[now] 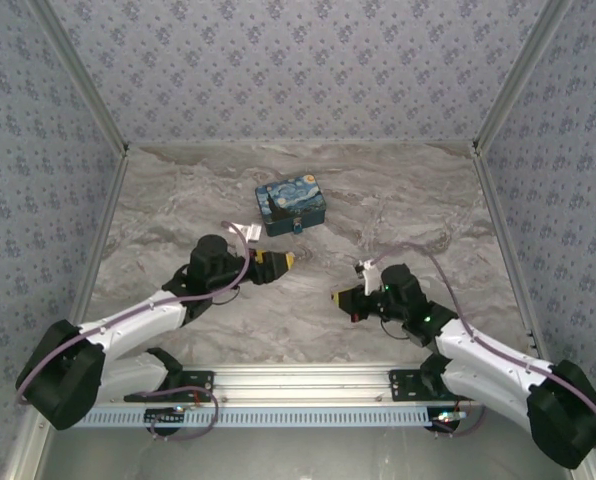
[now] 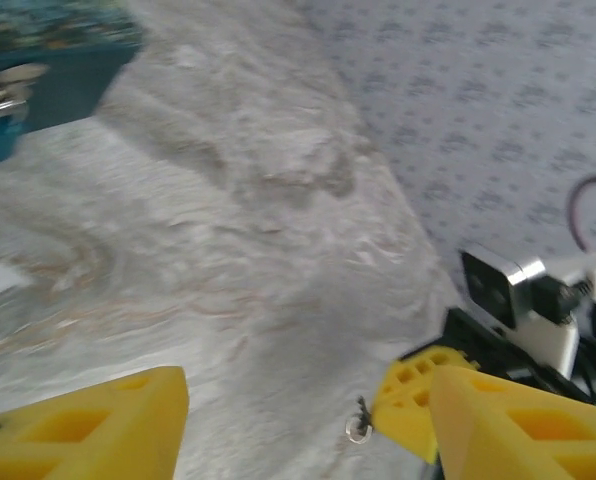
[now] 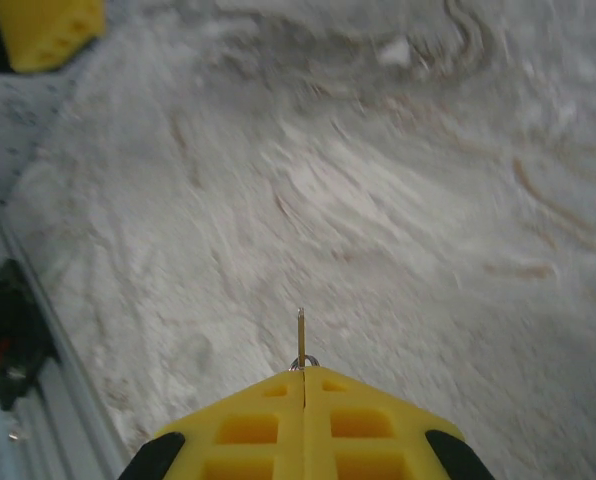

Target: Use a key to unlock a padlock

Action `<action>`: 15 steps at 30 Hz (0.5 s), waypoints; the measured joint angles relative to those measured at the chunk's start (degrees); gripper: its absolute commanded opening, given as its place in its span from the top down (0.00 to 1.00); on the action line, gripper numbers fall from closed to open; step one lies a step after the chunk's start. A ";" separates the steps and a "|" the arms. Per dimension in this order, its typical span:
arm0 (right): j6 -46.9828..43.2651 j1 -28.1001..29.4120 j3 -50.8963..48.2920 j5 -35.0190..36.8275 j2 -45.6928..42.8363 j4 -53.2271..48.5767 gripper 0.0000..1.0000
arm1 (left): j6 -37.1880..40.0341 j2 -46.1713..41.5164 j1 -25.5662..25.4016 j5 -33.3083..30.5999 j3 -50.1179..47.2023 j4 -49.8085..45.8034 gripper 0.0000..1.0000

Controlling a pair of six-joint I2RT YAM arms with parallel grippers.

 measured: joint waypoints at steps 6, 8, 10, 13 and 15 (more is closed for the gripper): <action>0.00 -1.40 5.79 -6.47 -1.49 3.32 1.00 | 1.33 0.09 -1.77 8.09 4.39 3.48 0.46; 0.02 -1.31 7.61 -7.96 -1.55 4.31 1.00 | 1.92 0.52 -2.84 9.94 6.10 3.82 0.49; 0.04 -1.07 9.18 -8.96 -1.55 5.20 1.00 | 2.60 1.62 -4.13 11.54 7.85 4.17 0.52; 0.04 -0.37 10.82 -9.81 -1.55 5.99 1.00 | 3.21 3.34 -5.44 12.72 9.09 4.39 0.54; 0.04 0.11 11.41 -10.08 -1.53 6.29 1.00 | 3.45 4.50 -6.05 13.05 9.42 4.48 0.55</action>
